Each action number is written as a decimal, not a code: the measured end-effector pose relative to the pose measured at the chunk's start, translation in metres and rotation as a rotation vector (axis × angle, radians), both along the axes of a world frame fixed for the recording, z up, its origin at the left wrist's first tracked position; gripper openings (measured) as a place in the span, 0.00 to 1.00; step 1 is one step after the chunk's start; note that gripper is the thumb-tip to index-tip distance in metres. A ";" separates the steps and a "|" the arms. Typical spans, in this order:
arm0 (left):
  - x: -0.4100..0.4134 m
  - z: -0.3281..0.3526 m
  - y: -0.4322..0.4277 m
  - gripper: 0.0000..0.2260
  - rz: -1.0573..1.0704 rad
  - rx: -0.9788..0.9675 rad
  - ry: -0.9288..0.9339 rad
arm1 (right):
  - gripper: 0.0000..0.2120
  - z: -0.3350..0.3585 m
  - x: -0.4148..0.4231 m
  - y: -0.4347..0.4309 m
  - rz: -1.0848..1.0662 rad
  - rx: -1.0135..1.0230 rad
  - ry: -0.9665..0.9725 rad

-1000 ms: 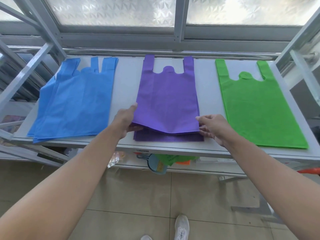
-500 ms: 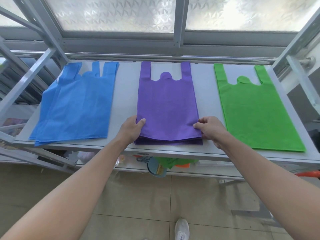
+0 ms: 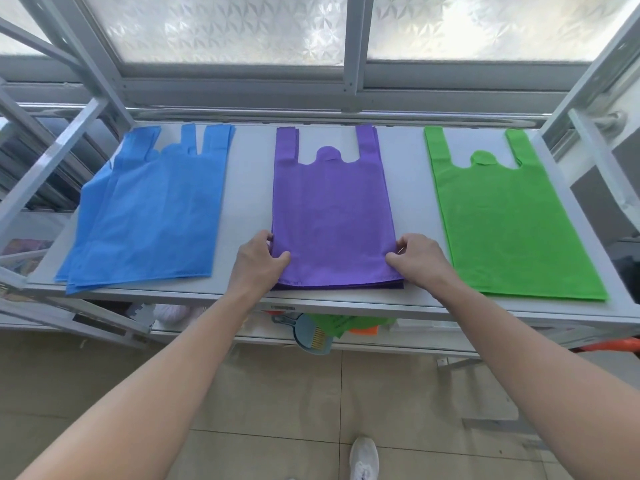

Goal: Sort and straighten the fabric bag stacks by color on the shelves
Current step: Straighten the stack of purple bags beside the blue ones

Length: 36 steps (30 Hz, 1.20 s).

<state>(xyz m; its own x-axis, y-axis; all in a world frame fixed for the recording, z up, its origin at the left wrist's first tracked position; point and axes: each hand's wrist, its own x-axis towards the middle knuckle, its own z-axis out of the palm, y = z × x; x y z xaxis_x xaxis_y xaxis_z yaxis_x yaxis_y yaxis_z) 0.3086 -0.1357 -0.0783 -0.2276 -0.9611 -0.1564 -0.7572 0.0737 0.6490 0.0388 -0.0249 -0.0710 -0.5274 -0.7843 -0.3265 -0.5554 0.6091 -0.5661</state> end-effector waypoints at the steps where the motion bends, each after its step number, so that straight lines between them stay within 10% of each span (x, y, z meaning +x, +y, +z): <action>1: 0.001 -0.003 0.004 0.17 0.010 -0.049 -0.030 | 0.07 -0.001 0.000 0.000 0.015 0.009 0.024; 6: 0.001 -0.013 0.016 0.16 -0.426 -0.511 -0.086 | 0.17 -0.003 0.001 0.005 0.138 -0.016 0.231; 13: -0.032 -0.005 0.036 0.16 -0.814 -0.537 -0.404 | 0.09 -0.013 -0.007 0.012 0.568 -0.181 0.424; 19: -0.056 0.016 0.040 0.16 -0.934 -0.562 -0.745 | 0.36 -0.008 -0.010 0.019 0.681 -0.092 0.548; 29: -0.016 0.022 -0.010 0.07 -0.604 0.004 0.007 | 0.13 -0.005 -0.030 0.013 0.605 -0.231 0.248; 36: 0.010 0.017 0.001 0.11 -0.702 -0.193 -0.056 | 0.11 -0.009 -0.045 0.009 0.658 -0.215 0.098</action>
<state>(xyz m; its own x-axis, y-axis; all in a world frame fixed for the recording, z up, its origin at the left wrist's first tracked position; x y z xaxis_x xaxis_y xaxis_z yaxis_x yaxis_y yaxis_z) 0.3187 -0.1345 -0.0614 -0.7971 -0.6033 -0.0279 -0.5210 0.6635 0.5370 -0.0064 -0.0163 -0.0800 0.0604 -0.9928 -0.1038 -0.8254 0.0088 -0.5645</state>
